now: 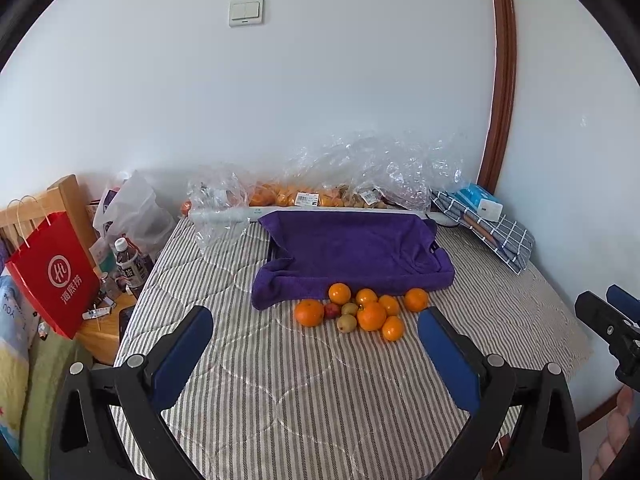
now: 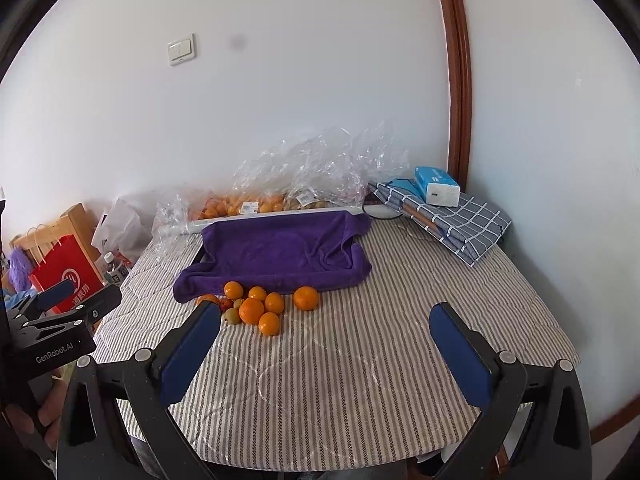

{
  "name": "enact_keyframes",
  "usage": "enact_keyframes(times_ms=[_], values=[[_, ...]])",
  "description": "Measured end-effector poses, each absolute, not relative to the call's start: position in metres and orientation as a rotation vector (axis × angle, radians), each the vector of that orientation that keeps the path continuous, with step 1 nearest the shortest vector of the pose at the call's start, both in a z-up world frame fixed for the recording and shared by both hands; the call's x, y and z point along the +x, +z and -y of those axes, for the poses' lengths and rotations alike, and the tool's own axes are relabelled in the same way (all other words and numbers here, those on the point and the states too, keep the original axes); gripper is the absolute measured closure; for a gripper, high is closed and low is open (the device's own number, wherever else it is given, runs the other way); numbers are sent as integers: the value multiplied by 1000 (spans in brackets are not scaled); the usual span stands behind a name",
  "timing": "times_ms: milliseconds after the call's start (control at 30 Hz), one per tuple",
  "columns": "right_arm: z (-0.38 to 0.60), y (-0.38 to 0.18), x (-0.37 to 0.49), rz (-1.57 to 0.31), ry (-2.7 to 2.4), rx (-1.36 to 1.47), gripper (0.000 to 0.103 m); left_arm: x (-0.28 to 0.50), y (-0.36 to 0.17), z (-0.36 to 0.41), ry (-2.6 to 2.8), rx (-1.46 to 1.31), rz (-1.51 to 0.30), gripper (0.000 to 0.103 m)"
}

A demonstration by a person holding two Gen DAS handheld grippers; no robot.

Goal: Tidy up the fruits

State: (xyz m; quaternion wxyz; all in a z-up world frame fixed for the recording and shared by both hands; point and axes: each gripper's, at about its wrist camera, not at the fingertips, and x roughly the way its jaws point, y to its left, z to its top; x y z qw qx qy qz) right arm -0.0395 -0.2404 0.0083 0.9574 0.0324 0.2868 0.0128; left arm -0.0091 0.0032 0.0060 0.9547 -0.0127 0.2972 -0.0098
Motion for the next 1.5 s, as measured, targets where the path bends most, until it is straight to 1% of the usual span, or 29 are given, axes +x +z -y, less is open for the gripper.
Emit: enact_keyframes(times_ms=[1500], values=[[240, 10, -40, -572, 25, 69, 0, -6, 8, -2, -21, -34, -599, 0]])
